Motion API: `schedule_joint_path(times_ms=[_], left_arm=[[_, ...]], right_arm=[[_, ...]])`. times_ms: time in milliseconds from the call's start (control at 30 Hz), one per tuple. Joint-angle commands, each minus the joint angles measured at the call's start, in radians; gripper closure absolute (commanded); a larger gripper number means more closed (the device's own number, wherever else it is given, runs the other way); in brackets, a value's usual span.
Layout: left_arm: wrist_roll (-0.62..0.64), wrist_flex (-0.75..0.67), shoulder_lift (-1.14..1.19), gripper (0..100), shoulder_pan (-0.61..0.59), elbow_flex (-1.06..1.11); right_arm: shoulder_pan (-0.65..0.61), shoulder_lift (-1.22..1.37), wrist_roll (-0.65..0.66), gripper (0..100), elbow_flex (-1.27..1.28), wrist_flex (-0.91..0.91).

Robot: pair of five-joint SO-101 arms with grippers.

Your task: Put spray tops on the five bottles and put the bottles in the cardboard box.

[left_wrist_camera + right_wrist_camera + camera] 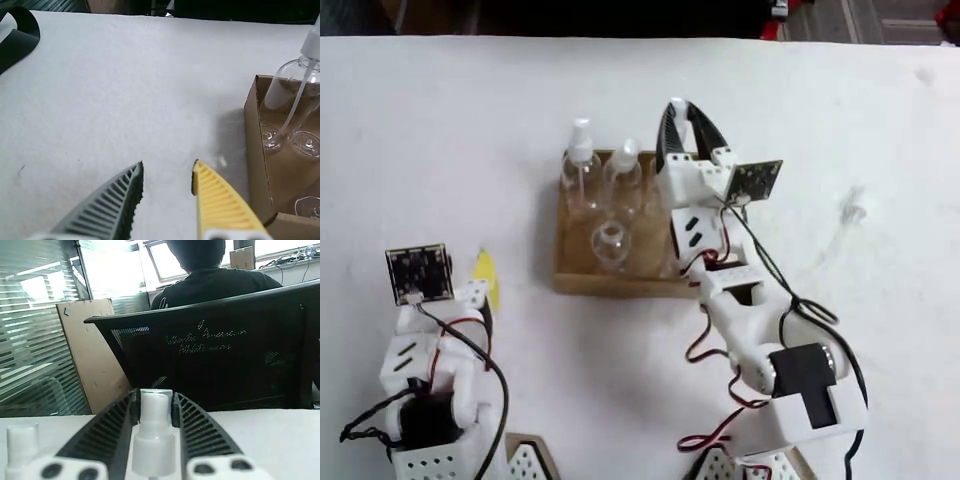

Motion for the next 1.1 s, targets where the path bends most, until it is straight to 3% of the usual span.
schedule_joint_path(times_ms=[0,233,867,1067], left_arm=[[-0.009,-0.015,-0.007,85,-0.007,-0.008],[-0.009,-0.015,-0.007,85,-0.007,-0.008],[-0.009,-0.015,-0.007,85,-0.007,-0.008],[-0.009,-0.015,-0.007,85,-0.005,-0.008]], right_arm=[[-0.025,-0.019,0.017,97.6,-0.012,0.007],[-0.030,-0.019,0.017,85.7,-0.011,0.050],[-0.030,-0.022,0.017,87.5,-0.006,0.053],[-0.024,-0.148,0.015,87.5,0.032,0.061]])
